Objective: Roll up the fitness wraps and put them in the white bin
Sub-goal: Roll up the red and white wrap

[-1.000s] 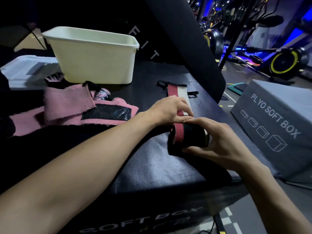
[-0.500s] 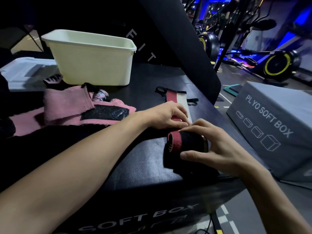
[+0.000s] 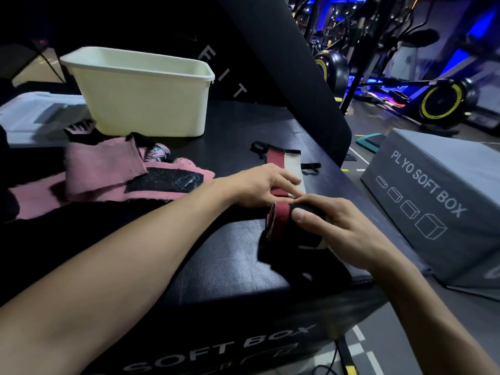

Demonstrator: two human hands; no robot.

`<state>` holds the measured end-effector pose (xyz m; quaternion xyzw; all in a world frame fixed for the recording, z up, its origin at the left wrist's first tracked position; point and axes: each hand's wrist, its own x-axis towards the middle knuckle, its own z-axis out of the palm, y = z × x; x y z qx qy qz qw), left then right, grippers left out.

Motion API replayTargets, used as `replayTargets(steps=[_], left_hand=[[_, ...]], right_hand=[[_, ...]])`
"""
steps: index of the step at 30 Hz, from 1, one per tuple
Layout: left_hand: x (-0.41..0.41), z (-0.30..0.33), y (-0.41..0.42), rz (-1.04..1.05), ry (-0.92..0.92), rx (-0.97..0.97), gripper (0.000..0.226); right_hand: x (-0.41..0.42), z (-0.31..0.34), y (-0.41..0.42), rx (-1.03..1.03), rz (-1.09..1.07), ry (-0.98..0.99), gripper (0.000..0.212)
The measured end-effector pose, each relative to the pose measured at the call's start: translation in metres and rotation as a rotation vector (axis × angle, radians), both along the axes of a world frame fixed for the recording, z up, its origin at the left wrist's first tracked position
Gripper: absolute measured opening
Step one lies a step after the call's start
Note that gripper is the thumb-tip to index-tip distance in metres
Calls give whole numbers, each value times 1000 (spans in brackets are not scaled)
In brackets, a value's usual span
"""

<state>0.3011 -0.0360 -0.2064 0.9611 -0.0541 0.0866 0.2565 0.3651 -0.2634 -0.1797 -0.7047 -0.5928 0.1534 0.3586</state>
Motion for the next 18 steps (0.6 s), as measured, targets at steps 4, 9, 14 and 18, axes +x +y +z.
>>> replayTargets(steps=[4,9,14,18], left_hand=[[5,-5,3,43,27,18,30],[8,0,2,74,108,98,42],[10,8,-7,69,193,251,57],[13,8,-11,95,165,280,53]], right_hand=[[3,-1,11,-27,-22,29,42],[3,-2,20,24,-48,-10,26],[7,-9,25,66,-54,25,50],[4,-10,24,133,-73,21,37]])
